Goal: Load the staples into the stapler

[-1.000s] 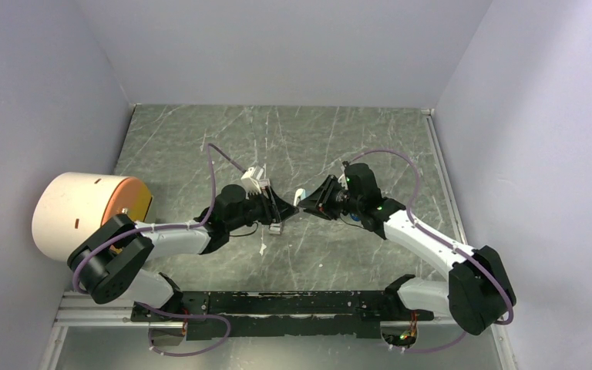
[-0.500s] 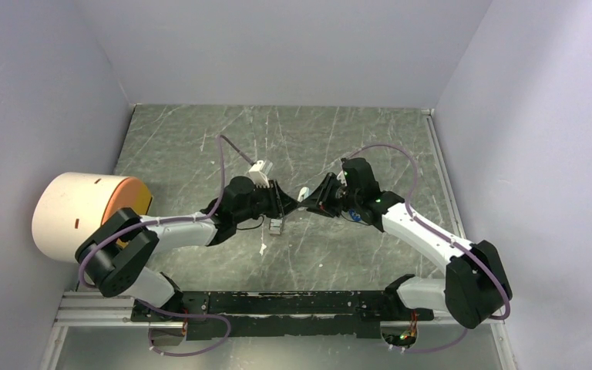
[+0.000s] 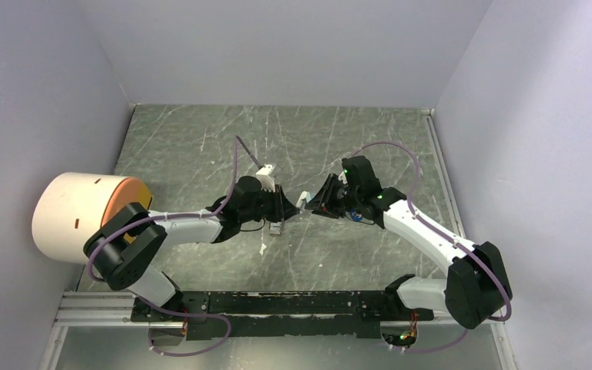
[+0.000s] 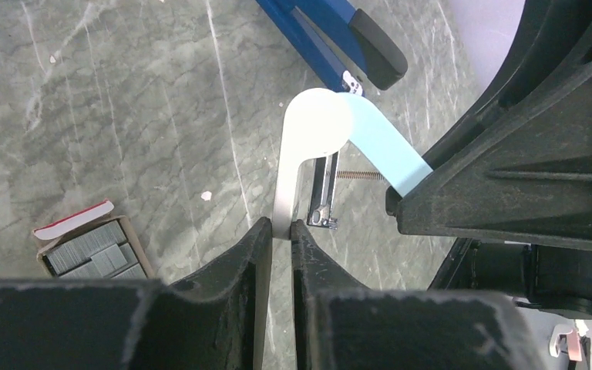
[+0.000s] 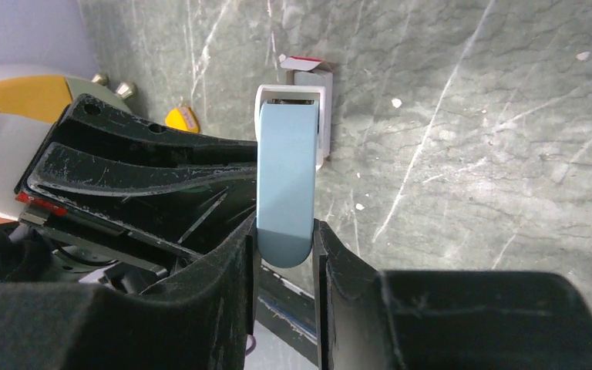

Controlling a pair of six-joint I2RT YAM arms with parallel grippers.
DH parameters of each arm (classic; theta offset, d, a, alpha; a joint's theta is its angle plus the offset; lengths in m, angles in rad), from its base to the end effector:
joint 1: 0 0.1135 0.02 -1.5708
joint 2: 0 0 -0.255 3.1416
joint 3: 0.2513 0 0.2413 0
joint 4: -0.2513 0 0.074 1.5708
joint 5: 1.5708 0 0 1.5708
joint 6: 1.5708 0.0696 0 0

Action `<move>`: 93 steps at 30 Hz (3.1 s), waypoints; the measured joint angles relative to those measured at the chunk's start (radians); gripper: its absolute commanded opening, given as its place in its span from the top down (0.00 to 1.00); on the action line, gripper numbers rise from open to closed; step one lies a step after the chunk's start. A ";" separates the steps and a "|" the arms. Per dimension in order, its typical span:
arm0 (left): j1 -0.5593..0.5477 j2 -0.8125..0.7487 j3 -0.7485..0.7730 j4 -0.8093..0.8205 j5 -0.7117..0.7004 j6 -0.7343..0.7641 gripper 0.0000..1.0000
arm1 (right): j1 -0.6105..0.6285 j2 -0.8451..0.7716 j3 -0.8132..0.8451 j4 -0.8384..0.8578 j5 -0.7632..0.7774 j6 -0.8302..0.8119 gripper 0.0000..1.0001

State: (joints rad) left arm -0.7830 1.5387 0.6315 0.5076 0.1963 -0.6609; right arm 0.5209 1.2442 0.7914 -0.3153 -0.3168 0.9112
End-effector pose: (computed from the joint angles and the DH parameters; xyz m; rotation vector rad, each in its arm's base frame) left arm 0.2272 -0.2453 0.1659 0.2700 2.1267 -1.0957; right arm 0.2281 0.1559 0.2094 0.3245 2.5320 1.0164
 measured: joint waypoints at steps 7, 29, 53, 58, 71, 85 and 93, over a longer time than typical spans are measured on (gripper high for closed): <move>-0.008 0.026 0.016 -0.004 0.014 0.018 0.85 | 0.000 0.000 0.025 -0.050 0.061 -0.043 0.84; -0.061 0.138 0.076 -0.014 0.014 0.046 0.95 | 0.004 0.039 0.015 -0.052 0.252 -0.069 0.77; -0.078 0.146 0.078 -0.048 0.089 0.070 0.52 | -0.028 0.066 -0.081 0.076 0.370 -0.045 0.75; -0.078 0.146 0.076 0.005 0.082 -0.037 0.37 | -0.029 0.062 -0.098 0.080 0.337 -0.040 0.75; -0.078 0.234 0.077 0.099 0.042 -0.199 0.46 | -0.029 0.012 -0.119 0.086 0.250 -0.008 0.76; -0.078 0.267 0.067 0.192 0.041 -0.247 0.38 | -0.031 0.008 -0.132 0.094 0.230 -0.007 0.76; -0.078 0.267 0.062 0.195 0.024 -0.263 0.74 | -0.031 -0.005 -0.132 0.094 0.230 -0.007 0.77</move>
State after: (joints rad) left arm -0.8612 1.8057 0.6937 0.7021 0.2207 -0.9237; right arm 0.4900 1.2392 0.6594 -0.2211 -0.0868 0.9039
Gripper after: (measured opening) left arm 0.369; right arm 0.298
